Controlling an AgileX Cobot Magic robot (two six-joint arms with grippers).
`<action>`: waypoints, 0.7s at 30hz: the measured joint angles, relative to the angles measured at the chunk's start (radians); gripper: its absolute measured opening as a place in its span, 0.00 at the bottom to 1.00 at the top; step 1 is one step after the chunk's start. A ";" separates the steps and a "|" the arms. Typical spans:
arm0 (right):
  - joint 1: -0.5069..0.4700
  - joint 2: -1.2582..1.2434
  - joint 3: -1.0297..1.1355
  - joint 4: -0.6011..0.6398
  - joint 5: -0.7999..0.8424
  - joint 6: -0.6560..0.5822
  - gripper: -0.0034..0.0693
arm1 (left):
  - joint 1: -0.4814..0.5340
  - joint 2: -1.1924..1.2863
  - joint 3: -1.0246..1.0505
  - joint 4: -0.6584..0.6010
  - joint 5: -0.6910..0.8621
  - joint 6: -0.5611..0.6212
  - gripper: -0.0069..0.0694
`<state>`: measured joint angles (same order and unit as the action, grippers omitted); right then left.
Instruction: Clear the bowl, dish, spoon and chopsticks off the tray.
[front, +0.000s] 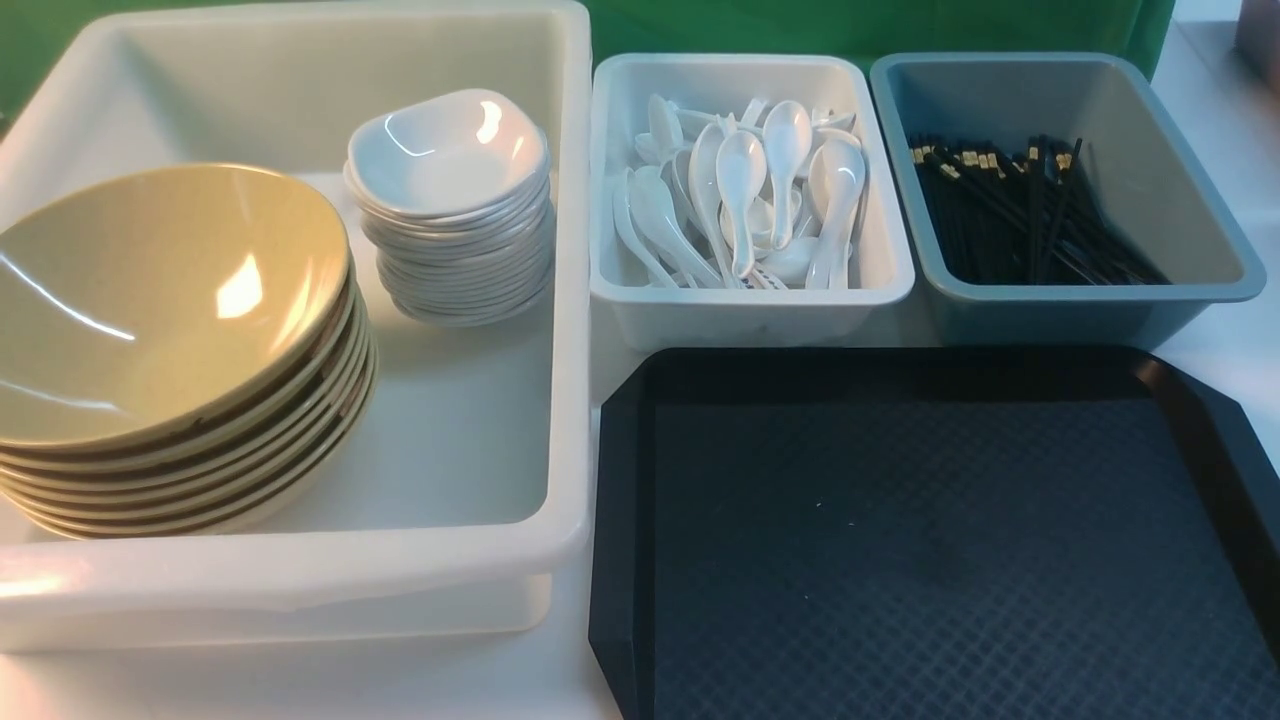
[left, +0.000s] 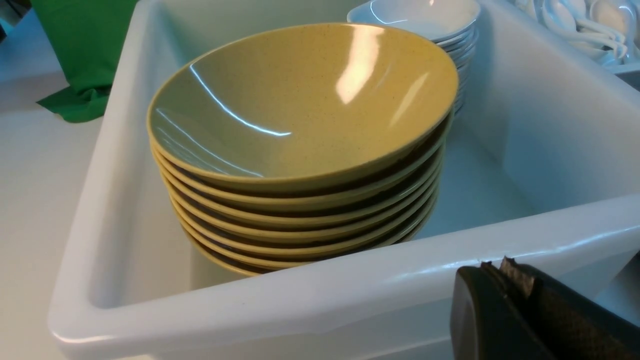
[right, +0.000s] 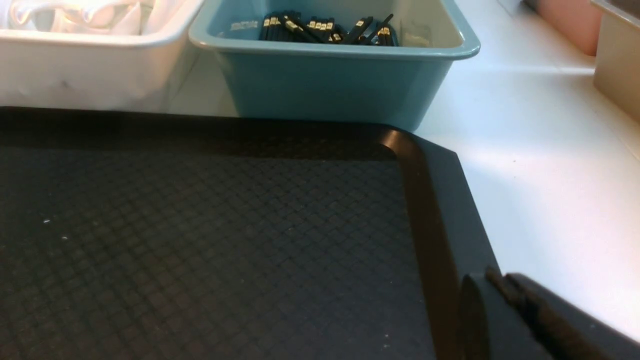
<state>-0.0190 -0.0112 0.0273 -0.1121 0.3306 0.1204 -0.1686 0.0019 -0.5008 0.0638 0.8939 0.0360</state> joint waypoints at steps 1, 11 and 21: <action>0.000 0.000 0.000 0.000 0.000 0.001 0.15 | 0.000 0.000 0.004 -0.001 -0.002 0.000 0.08; 0.000 0.000 0.000 0.000 0.001 0.001 0.16 | 0.068 -0.009 0.297 -0.121 -0.582 0.053 0.08; 0.000 0.000 0.000 0.000 0.001 0.001 0.18 | 0.222 -0.015 0.526 -0.095 -0.709 -0.010 0.08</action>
<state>-0.0190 -0.0114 0.0273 -0.1121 0.3317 0.1212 0.0538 -0.0128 0.0253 -0.0316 0.1844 0.0255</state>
